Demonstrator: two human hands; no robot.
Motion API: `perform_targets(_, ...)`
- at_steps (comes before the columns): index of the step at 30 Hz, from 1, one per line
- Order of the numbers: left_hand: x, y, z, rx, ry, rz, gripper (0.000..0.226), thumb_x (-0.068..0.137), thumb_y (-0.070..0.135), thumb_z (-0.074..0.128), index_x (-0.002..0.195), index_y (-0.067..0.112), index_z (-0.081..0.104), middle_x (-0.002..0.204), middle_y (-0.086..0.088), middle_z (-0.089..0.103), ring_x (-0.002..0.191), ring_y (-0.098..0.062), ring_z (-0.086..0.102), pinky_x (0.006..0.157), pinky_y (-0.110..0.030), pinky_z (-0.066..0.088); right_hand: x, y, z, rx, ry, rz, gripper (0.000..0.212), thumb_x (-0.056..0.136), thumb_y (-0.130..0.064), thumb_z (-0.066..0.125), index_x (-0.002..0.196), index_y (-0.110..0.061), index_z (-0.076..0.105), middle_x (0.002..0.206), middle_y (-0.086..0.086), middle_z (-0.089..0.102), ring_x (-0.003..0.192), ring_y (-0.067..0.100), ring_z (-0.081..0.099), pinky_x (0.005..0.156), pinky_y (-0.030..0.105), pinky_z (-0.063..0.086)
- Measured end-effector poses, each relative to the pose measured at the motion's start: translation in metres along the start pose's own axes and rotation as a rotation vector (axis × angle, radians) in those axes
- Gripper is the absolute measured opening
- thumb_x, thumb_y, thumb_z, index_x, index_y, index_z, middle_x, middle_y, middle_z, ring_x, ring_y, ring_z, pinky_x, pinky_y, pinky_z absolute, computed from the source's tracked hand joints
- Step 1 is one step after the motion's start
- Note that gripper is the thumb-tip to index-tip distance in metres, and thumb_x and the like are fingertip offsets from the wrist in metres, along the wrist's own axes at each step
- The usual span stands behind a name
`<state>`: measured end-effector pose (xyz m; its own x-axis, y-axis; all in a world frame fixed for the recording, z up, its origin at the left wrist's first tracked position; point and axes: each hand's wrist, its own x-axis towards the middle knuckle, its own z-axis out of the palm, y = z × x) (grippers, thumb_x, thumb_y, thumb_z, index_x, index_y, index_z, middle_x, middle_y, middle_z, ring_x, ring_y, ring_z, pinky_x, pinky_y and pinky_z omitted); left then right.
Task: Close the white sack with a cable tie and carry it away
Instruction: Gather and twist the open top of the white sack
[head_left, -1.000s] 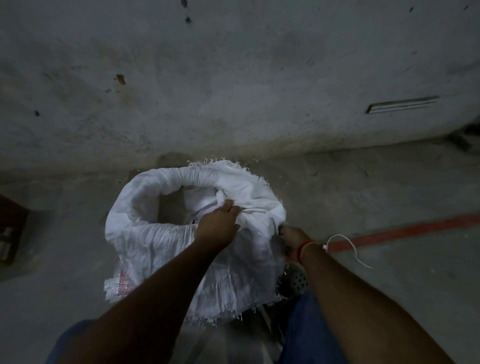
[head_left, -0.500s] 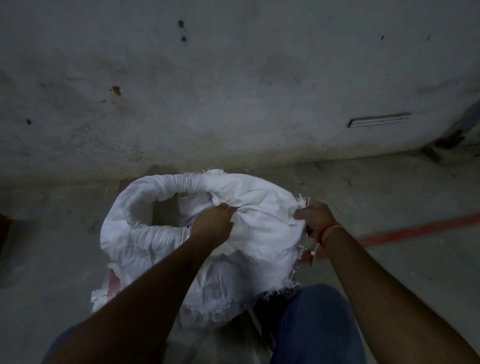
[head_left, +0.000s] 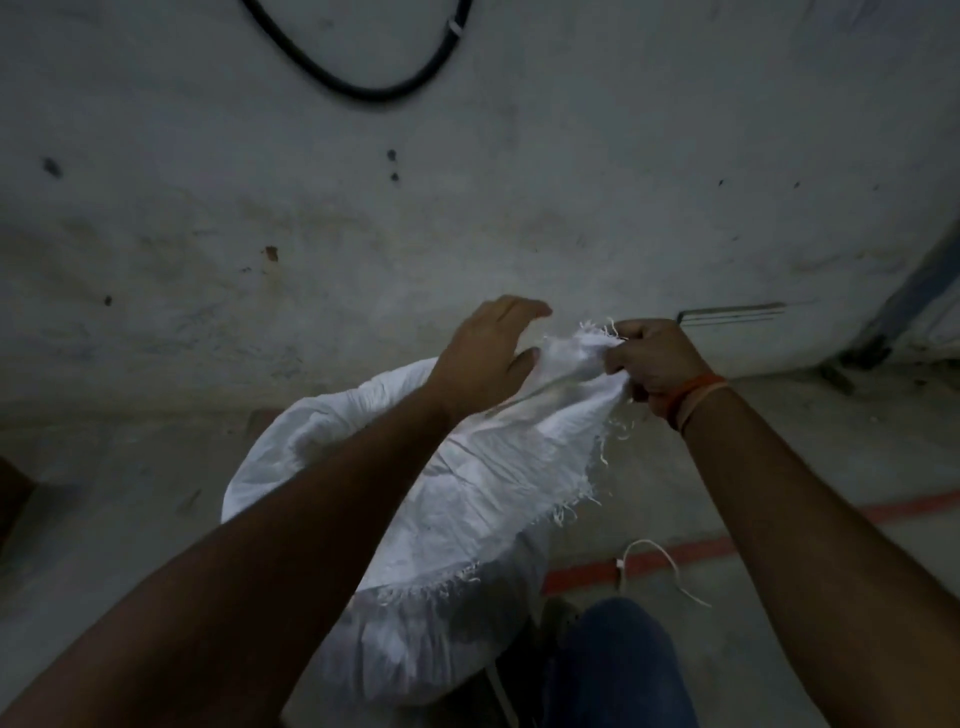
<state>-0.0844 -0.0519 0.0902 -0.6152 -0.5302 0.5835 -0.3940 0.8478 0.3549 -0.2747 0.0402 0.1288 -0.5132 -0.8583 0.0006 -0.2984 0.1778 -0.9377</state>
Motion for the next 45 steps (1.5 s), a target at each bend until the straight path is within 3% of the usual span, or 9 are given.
perform_targets(7,0.038,0.025,-0.027,-0.038,-0.306,0.017,0.045,0.094,0.028,0.064,0.135,0.013,0.055,0.135,-0.009,0.061,0.122,-0.025,0.056,0.100,-0.032,0.040,-0.013,-0.041,0.006,0.050,-0.040,-0.077,0.033,0.068,0.018,0.056,0.067,-0.011,0.072,0.053,0.011,0.054,0.044,0.020,0.045,0.043,0.019,0.034)
perform_targets(13,0.031,0.032,-0.041,-0.012,-0.096,-0.001,0.022,0.090,0.032,0.067,0.103,0.015,0.059,0.086,-0.002,0.067,0.074,-0.020,0.061,0.067,-0.033,0.048,-0.016,-0.054,0.008,-0.013,0.029,-0.160,0.032,0.070,0.018,0.056,0.067,-0.010,0.071,0.039,-0.004,0.058,0.035,0.012,0.051,0.038,0.014,0.037)
perform_targets(19,0.011,0.037,-0.055,-0.039,0.042,0.028,0.019,0.093,0.018,0.056,0.110,0.017,0.048,0.086,-0.004,0.066,0.067,-0.019,0.058,0.058,-0.031,0.048,-0.011,-0.061,0.022,-0.342,0.223,-0.255,0.015,0.074,-0.003,0.060,0.074,-0.012,0.073,0.073,0.011,0.069,0.072,0.029,0.066,0.069,0.033,0.055)
perform_targets(22,-0.006,0.038,-0.049,0.017,-0.011,0.096,0.015,0.092,0.029,0.053,0.105,0.022,0.058,0.096,0.002,0.063,0.081,-0.013,0.055,0.071,-0.037,0.051,-0.007,-0.067,0.027,-0.252,0.147,-0.115,0.010,0.077,-0.008,0.058,0.074,-0.008,0.068,0.079,0.019,0.067,0.072,0.034,0.066,0.067,0.041,0.061)
perform_targets(26,-0.030,0.044,-0.043,0.187,-0.047,0.014,0.078,0.076,0.083,0.047,0.137,0.034,0.045,0.126,0.007,0.054,0.109,-0.013,0.052,0.087,-0.040,0.050,-0.005,-0.076,0.023,0.096,-0.022,0.115,0.019,0.086,-0.004,0.059,0.101,-0.015,0.056,0.090,0.011,0.057,0.064,0.016,0.054,0.037,0.015,0.048)
perform_targets(30,-0.040,0.061,-0.030,0.337,-0.064,-0.301,0.102,0.065,0.088,0.048,0.143,0.023,0.038,0.144,-0.001,0.045,0.126,-0.024,0.045,0.099,-0.049,0.043,-0.013,-0.082,0.033,0.390,-0.008,0.167,0.015,0.084,0.005,0.060,0.079,-0.009,0.060,0.068,0.008,0.054,0.049,0.014,0.053,0.039,0.016,0.045)
perform_targets(39,-0.012,0.058,-0.062,0.213,0.119,-0.392,0.010,0.081,0.031,0.060,0.081,0.023,0.066,0.072,0.008,0.057,0.066,-0.014,0.056,0.066,-0.025,0.042,-0.031,-0.076,0.034,0.632,-0.033,-0.074,0.037,0.080,0.020,0.047,0.102,-0.005,0.063,0.090,0.014,0.063,0.072,0.022,0.061,0.061,0.025,0.051)
perform_targets(42,-0.005,0.043,-0.070,0.065,0.127,-0.374,0.035,0.083,0.023,0.060,0.052,0.022,0.044,0.047,0.009,0.041,0.043,-0.006,0.041,0.045,-0.016,0.025,-0.031,-0.049,0.035,0.416,0.106,-0.267,0.042,0.077,0.010,0.059,0.113,-0.012,0.057,0.111,0.009,0.062,0.086,0.017,0.062,0.064,0.022,0.051)
perform_targets(45,0.000,0.031,-0.074,-0.030,0.102,-0.360,0.036,0.087,0.027,0.058,0.054,0.014,0.054,0.049,-0.003,0.051,0.044,-0.013,0.046,0.046,-0.021,0.029,-0.031,-0.022,0.043,0.157,0.157,-0.315,0.044,0.075,0.005,0.066,0.112,-0.015,0.055,0.118,0.006,0.059,0.092,0.018,0.061,0.073,0.025,0.054)
